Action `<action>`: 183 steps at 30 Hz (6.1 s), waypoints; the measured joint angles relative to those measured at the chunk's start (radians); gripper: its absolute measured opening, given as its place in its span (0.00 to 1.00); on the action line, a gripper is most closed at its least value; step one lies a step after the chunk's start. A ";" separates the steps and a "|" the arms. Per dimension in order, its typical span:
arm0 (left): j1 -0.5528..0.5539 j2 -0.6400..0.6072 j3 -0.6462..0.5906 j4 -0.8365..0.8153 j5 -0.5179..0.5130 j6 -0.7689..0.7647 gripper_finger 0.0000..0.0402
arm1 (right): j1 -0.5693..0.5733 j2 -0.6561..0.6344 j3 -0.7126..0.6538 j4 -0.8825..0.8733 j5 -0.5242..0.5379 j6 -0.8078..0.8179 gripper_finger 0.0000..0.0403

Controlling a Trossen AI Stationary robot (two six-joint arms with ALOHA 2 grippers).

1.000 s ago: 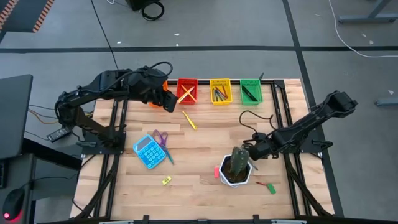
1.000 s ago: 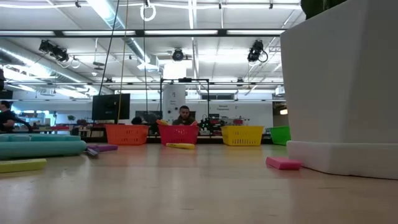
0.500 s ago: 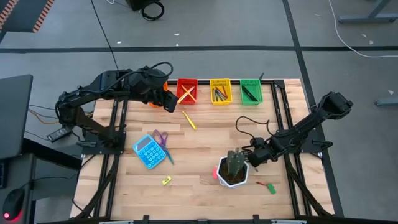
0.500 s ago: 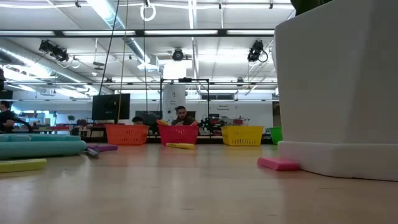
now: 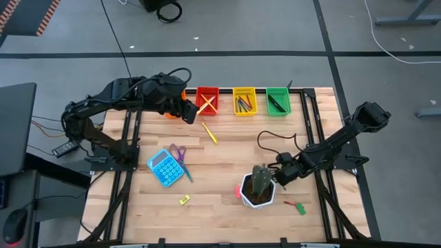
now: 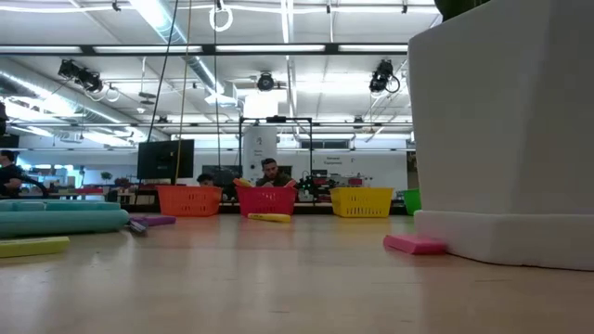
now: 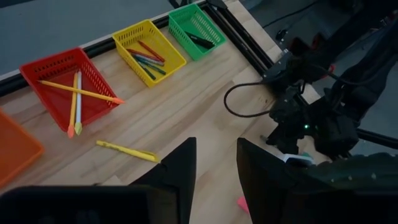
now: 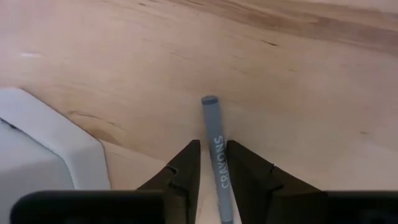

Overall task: Sort crayons/erasers/pens/pencils in bins
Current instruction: Put the gray crayon into the yellow bin, then put the red crayon into the yellow bin

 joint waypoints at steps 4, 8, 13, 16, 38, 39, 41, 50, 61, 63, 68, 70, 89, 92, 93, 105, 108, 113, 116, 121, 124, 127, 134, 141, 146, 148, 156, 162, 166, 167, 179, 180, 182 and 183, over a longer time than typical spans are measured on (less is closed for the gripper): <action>0.000 0.000 0.000 0.002 0.000 0.000 0.29 | 0.000 0.000 -0.001 -0.012 -0.004 -0.040 0.15; 0.000 0.000 0.000 0.002 0.000 0.000 0.29 | 0.000 0.000 -0.002 -0.019 -0.004 -0.073 0.09; 0.000 0.000 0.000 0.006 -0.002 0.000 0.29 | 0.000 -0.005 -0.002 -0.025 -0.004 -0.098 0.08; 0.000 0.000 0.000 0.013 -0.003 0.000 0.29 | 0.000 -0.024 0.005 -0.048 -0.003 -0.100 0.08; 0.000 0.001 0.000 0.069 -0.003 0.000 0.28 | -0.460 -0.174 0.178 -0.102 0.139 -0.573 0.07; 0.000 0.001 0.000 0.071 -0.003 0.000 0.28 | -0.500 -0.174 0.194 -0.096 0.142 -0.614 0.07; 0.000 0.001 0.000 0.072 -0.003 0.000 0.28 | -0.583 -0.174 0.228 -0.076 0.151 -0.689 0.07; 0.010 0.016 0.000 0.184 -0.102 0.036 0.28 | -0.943 -0.095 0.390 0.066 0.126 -0.994 0.07; 0.067 0.053 0.000 0.545 -0.268 0.222 0.28 | -1.117 0.227 0.622 0.092 -0.042 -1.161 0.07; 0.094 0.052 0.000 0.569 -0.263 0.237 0.28 | -1.128 0.273 0.646 0.091 -0.052 -1.174 0.07; 0.183 0.043 0.000 0.665 -0.255 0.261 0.28 | -1.150 0.349 0.663 0.083 -0.061 -1.172 0.07; 0.225 0.035 0.000 0.682 -0.231 0.272 0.28 | -1.160 0.366 0.663 0.084 -0.062 -1.177 0.07; 0.502 0.033 0.000 0.862 -0.213 0.282 0.28 | -1.247 0.502 0.665 0.121 -0.077 -1.216 0.07; 0.521 0.033 0.000 0.864 -0.213 0.290 0.27 | -1.244 0.519 0.665 0.142 -0.080 -1.214 0.07; 0.525 0.033 0.000 0.863 -0.212 0.300 0.28 | -1.244 0.524 0.665 0.147 -0.080 -1.214 0.07; 0.523 0.033 0.000 0.862 -0.208 0.407 0.28 | -1.244 0.543 0.665 0.157 -0.073 -1.204 0.14; 0.522 0.033 0.000 0.862 -0.208 0.409 0.28 | -1.244 0.541 0.665 0.156 -0.073 -1.180 0.16; 0.519 0.033 0.000 0.862 -0.203 0.409 0.28 | -1.243 0.505 0.665 0.155 -0.084 -1.151 0.18; 0.512 0.033 0.000 0.862 -0.182 0.400 0.28 | -1.239 0.454 0.664 0.139 -0.094 -1.146 0.18; 0.477 0.033 0.000 0.861 -0.137 0.375 0.27 | -1.230 0.307 0.664 0.057 -0.106 -1.189 0.18; 0.444 0.033 0.000 0.847 -0.105 0.375 0.27 | -1.216 0.206 0.664 -0.074 -0.129 -1.244 0.18; 0.406 0.033 0.000 0.805 -0.096 0.375 0.27 | -1.190 0.121 0.665 -0.272 -0.138 -1.290 0.18; 0.324 0.033 0.000 0.697 -0.095 0.368 0.27 | -1.092 -0.030 0.665 -0.699 -0.217 -1.318 0.18; 0.224 0.033 0.000 0.630 -0.095 0.290 0.27 | -0.949 -0.184 0.566 -0.831 -0.308 -1.217 0.18; 0.133 0.033 0.000 0.553 -0.095 0.282 0.27 | -0.812 -0.320 0.406 -0.781 -0.378 -1.095 0.18; 0.098 0.033 0.000 0.529 -0.094 0.258 0.27 | -0.730 -0.368 0.346 -0.741 -0.399 -1.035 0.18; -0.013 0.033 0.000 0.495 -0.096 0.184 0.27 | -0.280 -0.412 0.217 -0.547 -0.390 -0.741 0.18; -0.049 0.029 0.000 0.497 -0.095 0.184 0.27 | 0.034 -0.331 0.212 -0.454 -0.270 -0.527 0.18; -0.051 0.006 0.000 0.490 -0.095 0.196 0.27 | 0.205 -0.273 0.211 -0.329 -0.156 -0.461 0.18; -0.051 -0.003 0.000 0.485 -0.095 0.197 0.27 | 0.242 -0.253 0.211 -0.290 -0.128 -0.450 0.18; -0.057 -0.095 0.001 0.415 -0.097 0.226 0.27 | 0.487 0.036 0.212 -0.125 -0.005 -0.422 0.18; -0.057 -0.099 0.001 0.409 -0.097 0.222 0.27 | 0.496 0.052 0.212 -0.121 0.011 -0.405 0.18; -0.057 -0.101 0.001 0.399 -0.097 0.217 0.27 | 0.506 0.073 0.212 -0.115 0.039 -0.384 0.18; -0.057 -0.102 0.001 0.397 -0.097 0.217 0.27 | 0.506 0.082 0.212 -0.100 0.052 -0.382 0.18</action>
